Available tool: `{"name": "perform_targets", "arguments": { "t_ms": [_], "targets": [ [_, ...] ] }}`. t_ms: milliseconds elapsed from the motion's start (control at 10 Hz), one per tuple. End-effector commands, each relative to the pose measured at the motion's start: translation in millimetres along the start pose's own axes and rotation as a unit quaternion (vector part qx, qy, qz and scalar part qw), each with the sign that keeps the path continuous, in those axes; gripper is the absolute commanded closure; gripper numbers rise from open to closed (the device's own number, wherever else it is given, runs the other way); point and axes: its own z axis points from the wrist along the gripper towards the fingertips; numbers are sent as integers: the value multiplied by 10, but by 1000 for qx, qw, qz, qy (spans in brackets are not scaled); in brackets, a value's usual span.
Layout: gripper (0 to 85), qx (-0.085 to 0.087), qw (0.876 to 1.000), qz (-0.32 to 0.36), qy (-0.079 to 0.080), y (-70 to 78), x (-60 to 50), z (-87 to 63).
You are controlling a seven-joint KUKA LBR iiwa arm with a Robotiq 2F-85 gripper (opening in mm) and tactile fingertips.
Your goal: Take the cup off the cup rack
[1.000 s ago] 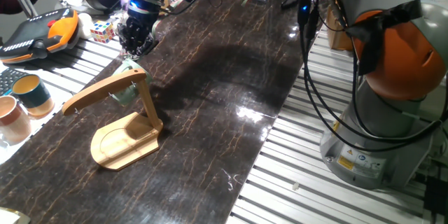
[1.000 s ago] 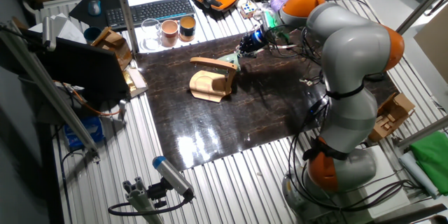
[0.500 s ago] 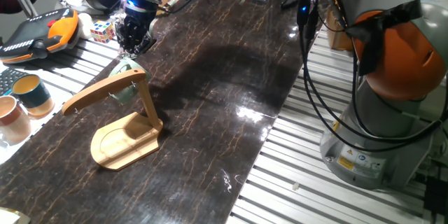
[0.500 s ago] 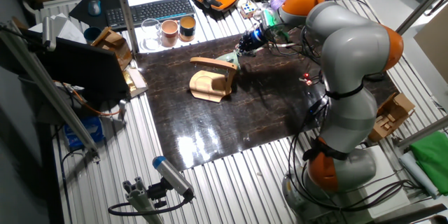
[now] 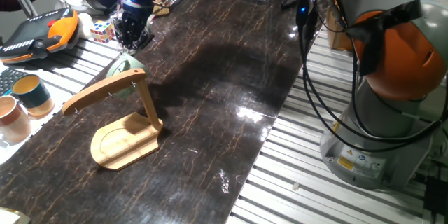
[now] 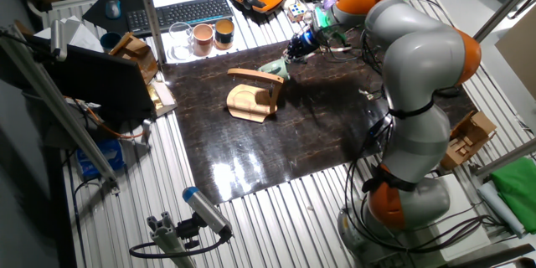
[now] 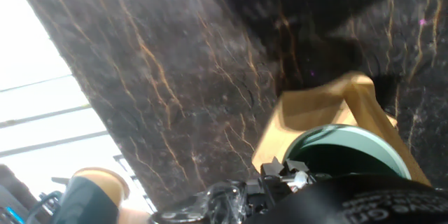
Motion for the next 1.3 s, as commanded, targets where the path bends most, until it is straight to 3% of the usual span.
{"name": "perform_targets", "arguments": {
  "t_ms": [0, 300, 500, 1000, 1200],
  "targets": [
    [840, 0, 1000, 0, -9, 35, -31, -49],
    [840, -5, 998, -23, -64, 140, -182, -213],
    [840, -6, 992, -60, -108, 174, -263, -299],
    [840, -6, 966, -156, -205, 168, -396, -326],
    [840, -1, 954, -191, -230, 161, -453, -330]
  ]
}}
